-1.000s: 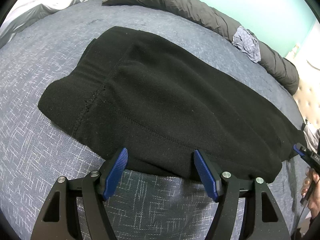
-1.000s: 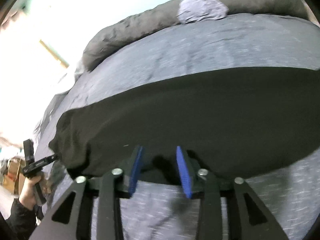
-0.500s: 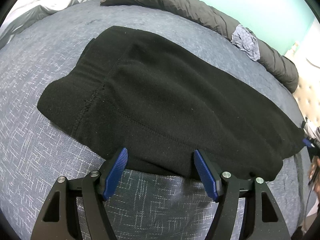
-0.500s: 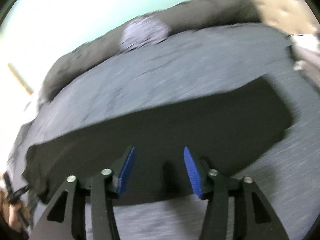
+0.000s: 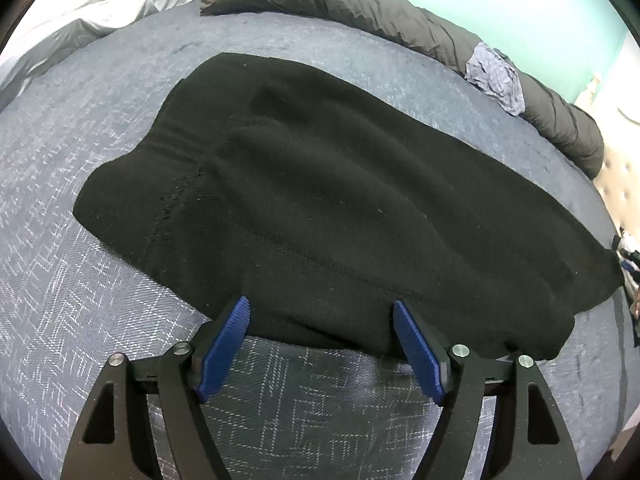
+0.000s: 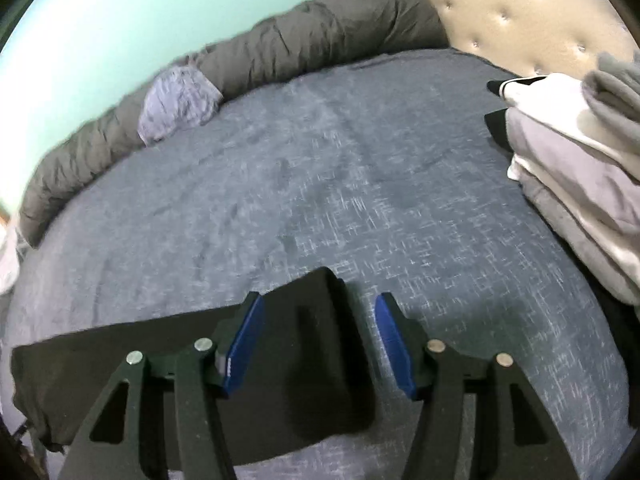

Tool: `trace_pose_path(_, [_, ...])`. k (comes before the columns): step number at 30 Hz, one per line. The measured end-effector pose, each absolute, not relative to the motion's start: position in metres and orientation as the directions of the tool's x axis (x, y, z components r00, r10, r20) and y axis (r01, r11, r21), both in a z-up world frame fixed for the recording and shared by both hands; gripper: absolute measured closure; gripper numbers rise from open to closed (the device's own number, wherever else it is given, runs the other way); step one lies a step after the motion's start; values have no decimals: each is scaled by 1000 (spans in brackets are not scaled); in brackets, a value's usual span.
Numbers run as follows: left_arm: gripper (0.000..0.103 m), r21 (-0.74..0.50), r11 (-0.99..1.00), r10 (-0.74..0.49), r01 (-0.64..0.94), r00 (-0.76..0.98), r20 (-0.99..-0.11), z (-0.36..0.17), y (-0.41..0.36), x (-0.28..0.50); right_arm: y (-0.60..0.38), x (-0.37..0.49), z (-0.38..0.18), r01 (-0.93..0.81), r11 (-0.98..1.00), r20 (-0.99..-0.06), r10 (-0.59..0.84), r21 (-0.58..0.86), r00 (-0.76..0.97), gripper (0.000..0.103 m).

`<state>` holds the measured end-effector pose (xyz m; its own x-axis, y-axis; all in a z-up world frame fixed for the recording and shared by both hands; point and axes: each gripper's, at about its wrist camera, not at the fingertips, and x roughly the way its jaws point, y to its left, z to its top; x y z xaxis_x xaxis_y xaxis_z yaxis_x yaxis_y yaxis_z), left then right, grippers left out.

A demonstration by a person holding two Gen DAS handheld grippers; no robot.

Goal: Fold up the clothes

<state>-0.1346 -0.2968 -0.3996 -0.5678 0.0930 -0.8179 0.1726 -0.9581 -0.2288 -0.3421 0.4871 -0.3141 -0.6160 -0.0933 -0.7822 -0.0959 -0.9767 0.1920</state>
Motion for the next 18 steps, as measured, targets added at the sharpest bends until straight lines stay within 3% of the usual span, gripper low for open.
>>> trace_pose_path(3, [25,-228,-958,92,173,-568,-818,-400,-296,-135,484,-348,-321,-87,-980,-783,-86,176,-615,45])
trace_pose_path(4, [25,-231,-957,94,174,-568,-818,-400,-296,-135,484,-349,-322,-83,-981,-781,-88,177,-618,53])
trace_pose_path(5, [25,-233,-957,95,175,-569,-817,-400,-296,-135,484,-350,-323,-79,-981,-779,-91,178,-621,71])
trace_pose_path(7, [25,-230,-958,94,173,-568,-817,-400,-295,-134,482,-354,-322,-79,-985,-778,-70,152,-624,92])
trace_pose_path(8, [25,-226,-959,91,171,-568,-818,-400,-295,-134,481,-355,-322,-83,-987,-781,-55,136,-623,96])
trace_pose_path(18, [25,-205,-965,79,163,-565,-821,-401,-290,-135,486,-374,-304,-124,-992,-748,61,29,-661,100])
